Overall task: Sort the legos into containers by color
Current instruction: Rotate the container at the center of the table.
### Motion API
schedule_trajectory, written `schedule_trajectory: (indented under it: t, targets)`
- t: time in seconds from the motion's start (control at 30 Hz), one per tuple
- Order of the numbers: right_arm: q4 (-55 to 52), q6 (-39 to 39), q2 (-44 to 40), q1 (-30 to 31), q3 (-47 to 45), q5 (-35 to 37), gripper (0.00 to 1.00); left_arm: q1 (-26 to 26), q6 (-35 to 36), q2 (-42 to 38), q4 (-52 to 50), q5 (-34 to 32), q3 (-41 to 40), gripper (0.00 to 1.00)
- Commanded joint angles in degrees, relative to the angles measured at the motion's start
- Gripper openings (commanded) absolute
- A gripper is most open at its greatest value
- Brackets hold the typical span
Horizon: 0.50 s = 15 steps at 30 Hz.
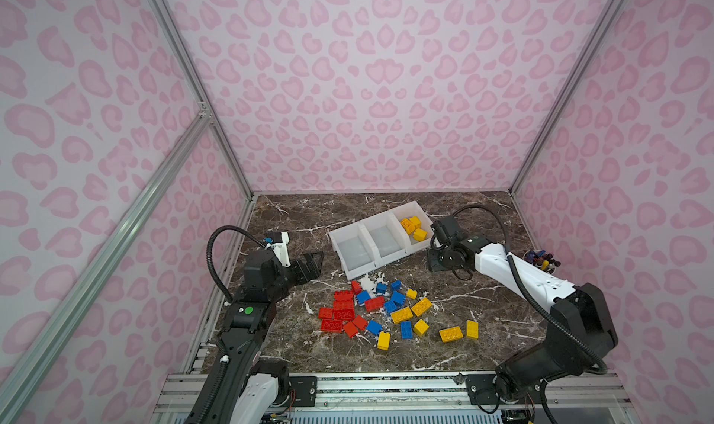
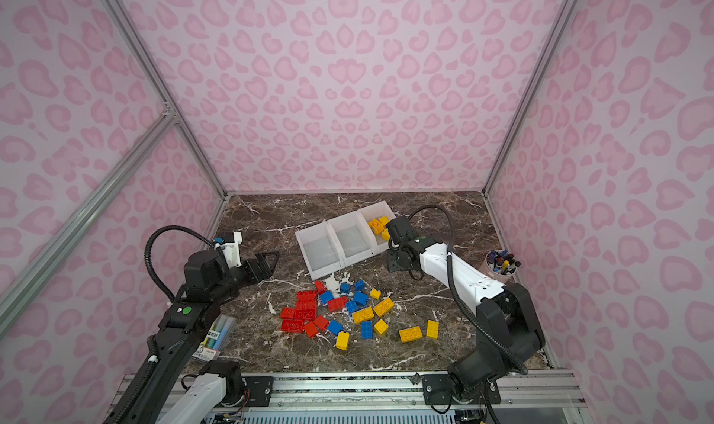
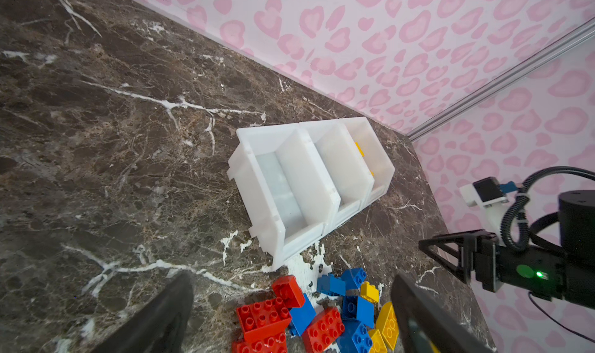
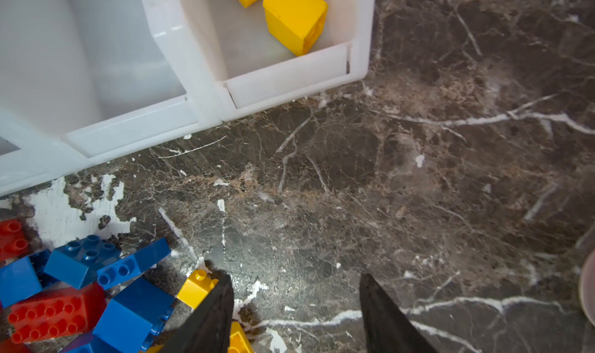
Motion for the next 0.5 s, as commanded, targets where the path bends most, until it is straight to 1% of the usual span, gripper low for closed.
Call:
schedule_trajectory:
  t: [0.0,0.1,0.27,0.43,0.47]
  targets:
    - [0.1,3.8,-1.5,1.4,-1.6,-0.8,0.63,-0.2,-0.9,2.0,-0.3,-1.3,0.8,0.97]
    - [-1.2,4.5,-1.8,4.3,-2.7,-0.2,0.63,-1.5,-1.2,3.6,-0.6,-3.0,1.0,0.97]
    - [-1.4,7.6,-2.3,7.6,-6.6,-0.3,0.62,-6.2,-2.0,8.3,-0.6,-8.0,1.9,0.98]
    - [0.8,12.1,-4.7,9.8,-10.8,-0.9,0.62,-10.4,-2.7,17.0,1.2,-12.4,5.3,1.00]
    - [1.0,12.7,-5.1,10.1,-11.3,-0.9,0.62,-11.0,-2.7,19.2,1.4,-12.9,6.4,0.99]
